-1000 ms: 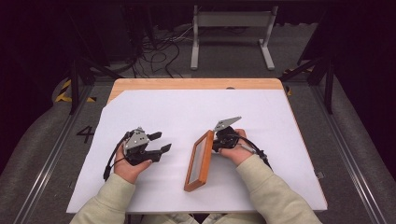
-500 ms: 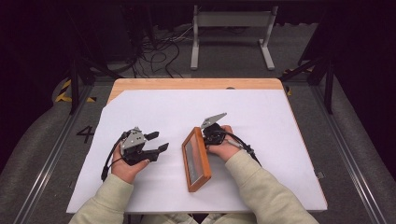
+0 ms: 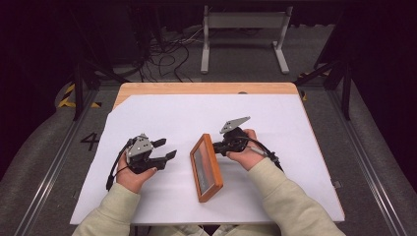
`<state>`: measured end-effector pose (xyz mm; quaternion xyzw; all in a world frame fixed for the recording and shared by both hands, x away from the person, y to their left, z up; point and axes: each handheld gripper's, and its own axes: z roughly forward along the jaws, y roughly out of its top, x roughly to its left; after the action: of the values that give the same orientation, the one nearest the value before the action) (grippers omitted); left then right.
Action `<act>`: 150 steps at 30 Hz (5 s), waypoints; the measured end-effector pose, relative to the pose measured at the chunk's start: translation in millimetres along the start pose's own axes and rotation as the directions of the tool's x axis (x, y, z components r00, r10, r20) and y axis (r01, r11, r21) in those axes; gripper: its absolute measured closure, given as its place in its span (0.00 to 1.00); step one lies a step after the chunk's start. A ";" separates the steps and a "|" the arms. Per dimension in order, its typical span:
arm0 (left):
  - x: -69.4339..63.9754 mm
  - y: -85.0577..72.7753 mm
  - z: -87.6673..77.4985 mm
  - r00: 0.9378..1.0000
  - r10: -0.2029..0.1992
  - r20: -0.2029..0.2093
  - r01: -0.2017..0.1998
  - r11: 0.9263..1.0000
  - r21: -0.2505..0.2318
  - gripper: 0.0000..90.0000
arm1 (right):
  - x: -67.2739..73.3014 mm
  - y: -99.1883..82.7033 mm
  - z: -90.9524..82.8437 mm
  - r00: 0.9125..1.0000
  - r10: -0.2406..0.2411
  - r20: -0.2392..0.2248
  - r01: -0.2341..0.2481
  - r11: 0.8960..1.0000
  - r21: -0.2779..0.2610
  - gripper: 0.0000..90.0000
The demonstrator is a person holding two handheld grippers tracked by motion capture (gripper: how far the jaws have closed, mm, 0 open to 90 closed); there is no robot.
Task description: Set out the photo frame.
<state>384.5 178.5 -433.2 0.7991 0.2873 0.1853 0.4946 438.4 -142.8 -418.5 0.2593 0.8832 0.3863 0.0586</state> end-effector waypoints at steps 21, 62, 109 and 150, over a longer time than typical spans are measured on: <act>3.2 -3.0 -6.4 1.000 -0.021 -0.007 0.021 1.000 0.005 0.45 | 22.8 12.4 -66.8 0.998 0.054 0.011 -0.054 0.998 0.009 0.51; 2.9 -3.8 -6.0 1.000 -0.012 -0.007 0.012 1.000 0.001 0.45 | 66.4 30.2 -28.7 0.984 0.177 -0.022 -0.173 0.977 0.127 0.31; 4.3 -4.0 -7.3 1.000 -0.013 -0.011 0.013 1.000 -0.006 0.45 | 64.0 32.2 -22.5 0.955 0.296 -0.014 -0.284 0.929 0.236 0.75; 5.9 -12.8 -21.7 0.998 -0.034 -0.054 0.034 0.999 -0.006 0.45 | 16.7 94.5 -75.3 0.955 -0.203 -0.218 0.254 0.936 0.244 0.79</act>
<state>372.9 201.6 -435.0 0.7875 0.3135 0.1991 0.4919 440.2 -129.9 -297.2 0.1221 0.9532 0.2761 -0.0167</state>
